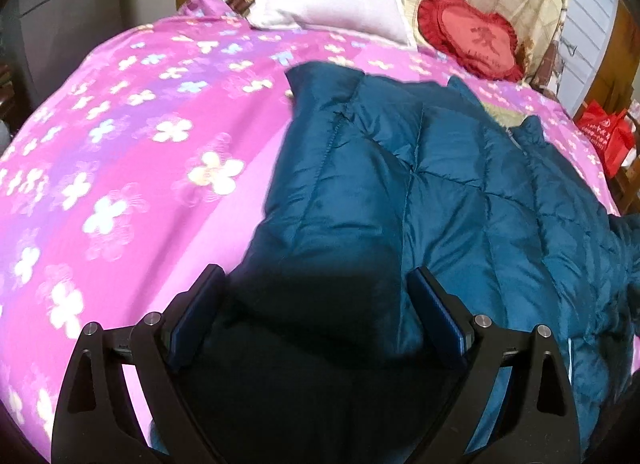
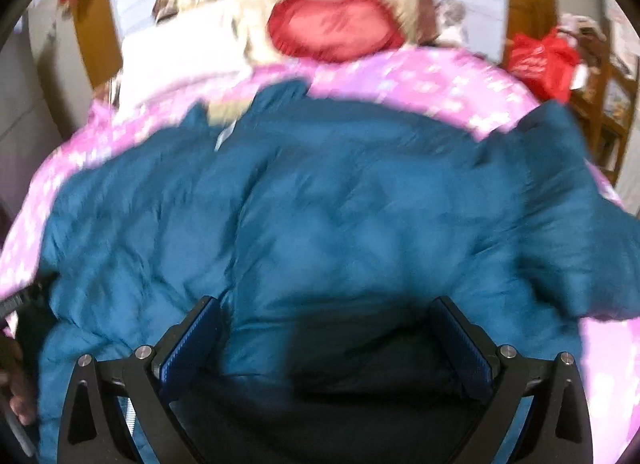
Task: Fold large clothes
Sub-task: 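Grasp the other sleeve with the right gripper at the bed edge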
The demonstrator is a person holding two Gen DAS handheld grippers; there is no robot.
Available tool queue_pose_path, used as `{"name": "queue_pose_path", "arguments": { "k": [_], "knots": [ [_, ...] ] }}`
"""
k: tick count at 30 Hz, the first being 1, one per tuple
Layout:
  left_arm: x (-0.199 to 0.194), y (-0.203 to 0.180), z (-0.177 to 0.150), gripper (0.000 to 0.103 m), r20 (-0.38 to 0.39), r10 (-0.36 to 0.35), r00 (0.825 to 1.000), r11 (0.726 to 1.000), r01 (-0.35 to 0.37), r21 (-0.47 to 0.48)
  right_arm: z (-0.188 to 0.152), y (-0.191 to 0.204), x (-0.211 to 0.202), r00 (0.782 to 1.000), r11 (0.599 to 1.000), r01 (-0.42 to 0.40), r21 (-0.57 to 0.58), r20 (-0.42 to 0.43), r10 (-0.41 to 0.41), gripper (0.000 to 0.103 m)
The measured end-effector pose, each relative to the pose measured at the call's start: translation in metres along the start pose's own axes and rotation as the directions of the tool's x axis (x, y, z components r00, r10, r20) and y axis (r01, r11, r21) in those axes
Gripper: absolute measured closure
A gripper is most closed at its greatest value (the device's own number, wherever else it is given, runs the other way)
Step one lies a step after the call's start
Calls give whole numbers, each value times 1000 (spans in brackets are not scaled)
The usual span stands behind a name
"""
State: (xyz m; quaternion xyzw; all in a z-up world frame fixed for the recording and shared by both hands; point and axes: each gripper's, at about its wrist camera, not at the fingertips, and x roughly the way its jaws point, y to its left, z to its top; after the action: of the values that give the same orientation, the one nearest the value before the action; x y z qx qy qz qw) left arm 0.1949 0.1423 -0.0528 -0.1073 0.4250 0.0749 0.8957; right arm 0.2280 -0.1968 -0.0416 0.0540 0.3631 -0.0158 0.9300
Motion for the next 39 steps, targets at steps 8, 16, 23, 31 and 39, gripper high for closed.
{"name": "queue_pose_path", "arguments": {
  "k": [8, 16, 23, 31, 39],
  "knots": [
    [-6, 5, -17, 9, 11, -30, 1000, 999, 30, -18, 0, -193, -52, 931, 879, 335, 338, 23, -364, 0],
    [-6, 3, -17, 9, 16, -24, 1000, 999, 25, -26, -23, -389, -41, 839, 725, 537, 432, -185, -512, 0],
    [-5, 4, -17, 9, 17, -28, 999, 999, 28, -29, -29, -464, -13, 915, 781, 400, 479, -253, -314, 0],
    [-5, 4, -17, 9, 18, -28, 999, 999, 28, -28, -25, -458, -5, 954, 878, 287, 382, -198, -225, 15],
    [-5, 4, -17, 9, 19, -30, 999, 999, 31, -28, -15, -403, -8, 948, 941, 310, 135, -120, -295, 87]
  ]
}}
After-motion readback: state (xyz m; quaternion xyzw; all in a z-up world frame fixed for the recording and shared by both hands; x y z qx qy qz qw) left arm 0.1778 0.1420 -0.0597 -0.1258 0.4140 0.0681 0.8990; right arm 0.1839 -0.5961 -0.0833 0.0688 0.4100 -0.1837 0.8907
